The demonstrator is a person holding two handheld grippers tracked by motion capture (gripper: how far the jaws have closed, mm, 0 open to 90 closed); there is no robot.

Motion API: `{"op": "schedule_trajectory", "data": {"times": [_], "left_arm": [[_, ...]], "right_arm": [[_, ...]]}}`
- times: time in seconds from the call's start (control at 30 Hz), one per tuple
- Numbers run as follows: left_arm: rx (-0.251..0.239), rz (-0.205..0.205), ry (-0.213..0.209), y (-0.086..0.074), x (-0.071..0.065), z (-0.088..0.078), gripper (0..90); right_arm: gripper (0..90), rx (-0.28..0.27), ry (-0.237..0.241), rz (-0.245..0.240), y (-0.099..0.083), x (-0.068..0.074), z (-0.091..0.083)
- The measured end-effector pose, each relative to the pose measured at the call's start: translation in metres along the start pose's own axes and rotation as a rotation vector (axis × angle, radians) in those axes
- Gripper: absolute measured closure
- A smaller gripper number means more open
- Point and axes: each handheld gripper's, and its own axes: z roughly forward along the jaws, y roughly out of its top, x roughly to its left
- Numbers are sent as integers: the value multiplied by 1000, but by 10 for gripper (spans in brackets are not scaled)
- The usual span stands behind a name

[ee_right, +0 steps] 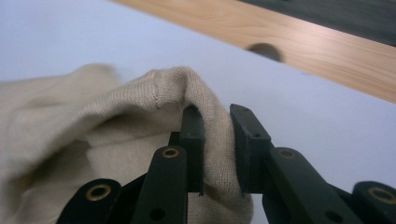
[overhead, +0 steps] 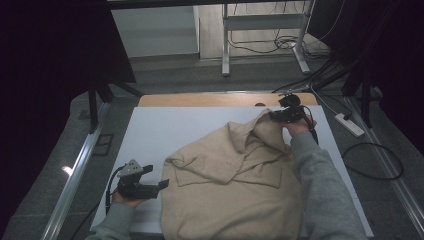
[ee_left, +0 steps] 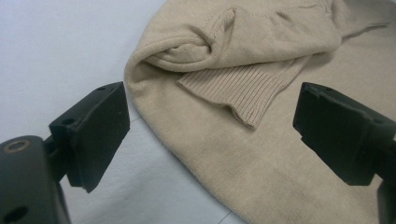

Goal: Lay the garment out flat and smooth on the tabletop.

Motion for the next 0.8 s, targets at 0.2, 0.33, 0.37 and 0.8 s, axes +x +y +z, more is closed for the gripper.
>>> {"op": "schedule_trajectory", "data": {"times": [0.2, 0.33, 0.37, 0.8], "left_arm": [[1, -5, 1, 0, 1, 0, 108], [5, -5, -1, -1, 2, 1, 108], [7, -6, -2, -1, 2, 1, 108], [19, 14, -5, 2, -4, 6, 108]], "right_arm": [[709, 43, -160, 159, -7, -48, 18], [548, 49, -231, 182, -19, -58, 18], [525, 16, -226, 148, -21, -53, 10], [509, -29, 42, -96, -48, 22, -29]]}}
